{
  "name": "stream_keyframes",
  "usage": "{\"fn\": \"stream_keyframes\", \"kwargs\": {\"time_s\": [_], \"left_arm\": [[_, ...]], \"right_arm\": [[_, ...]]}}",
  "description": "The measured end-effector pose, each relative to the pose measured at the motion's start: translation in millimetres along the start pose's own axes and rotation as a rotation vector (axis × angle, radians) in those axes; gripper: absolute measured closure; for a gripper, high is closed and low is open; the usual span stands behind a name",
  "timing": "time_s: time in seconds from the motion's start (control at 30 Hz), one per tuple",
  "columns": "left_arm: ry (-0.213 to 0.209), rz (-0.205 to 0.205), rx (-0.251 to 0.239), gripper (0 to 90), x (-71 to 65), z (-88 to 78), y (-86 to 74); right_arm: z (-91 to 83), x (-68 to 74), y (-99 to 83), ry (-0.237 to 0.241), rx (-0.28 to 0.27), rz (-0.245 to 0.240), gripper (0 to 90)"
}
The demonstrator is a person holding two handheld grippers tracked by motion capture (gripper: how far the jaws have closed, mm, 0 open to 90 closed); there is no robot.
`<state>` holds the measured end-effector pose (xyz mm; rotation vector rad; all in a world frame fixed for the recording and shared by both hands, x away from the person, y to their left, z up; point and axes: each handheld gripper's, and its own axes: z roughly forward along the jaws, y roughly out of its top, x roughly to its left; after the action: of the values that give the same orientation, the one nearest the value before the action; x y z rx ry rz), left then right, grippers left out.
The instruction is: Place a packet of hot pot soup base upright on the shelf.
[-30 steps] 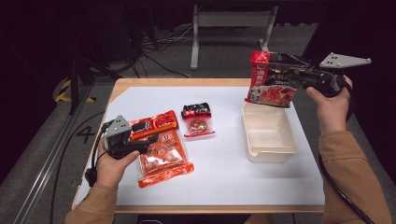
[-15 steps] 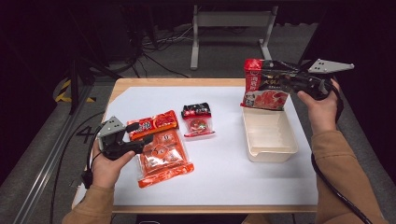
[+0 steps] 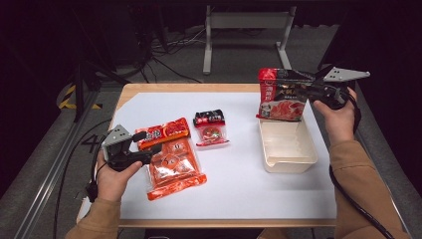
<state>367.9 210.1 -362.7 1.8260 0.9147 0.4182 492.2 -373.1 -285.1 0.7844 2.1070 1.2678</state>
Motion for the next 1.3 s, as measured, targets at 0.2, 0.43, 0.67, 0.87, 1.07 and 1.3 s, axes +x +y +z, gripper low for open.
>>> {"fn": "stream_keyframes", "kwargs": {"time_s": [0.2, 0.43, 0.67, 0.87, 1.07, 1.3], "left_arm": [[-0.001, -0.002, 0.003, 26.0, 0.4, 0.1, 0.2], [-0.002, 0.001, 0.01, 25.9, 0.8, 2.0, 0.1], [-0.004, 0.009, 0.013, 25.8, 0.6, 3.3, 0.6], [-0.013, -0.006, 0.016, 25.7, 0.9, 4.4, -0.3], [-0.012, -0.011, 0.023, 25.6, 2.3, 5.5, -1.4], [-0.01, -0.019, 0.03, 25.8, 2.1, 6.3, -1.3]], "right_arm": [[2.8, -0.9, -6.1, -0.005, 0.011, 0.019, 80.4], [2.4, -4.0, -12.9, -0.008, 0.009, 0.045, 79.7], [3.8, -3.0, -15.8, -0.012, 0.015, 0.051, 78.6], [13.4, 0.8, -22.4, -0.005, 0.074, 0.047, 77.1], [19.7, 1.7, -34.9, -0.012, 0.067, 0.096, 76.3], [18.1, 2.0, -38.8, -0.023, 0.063, 0.13, 74.1]]}}
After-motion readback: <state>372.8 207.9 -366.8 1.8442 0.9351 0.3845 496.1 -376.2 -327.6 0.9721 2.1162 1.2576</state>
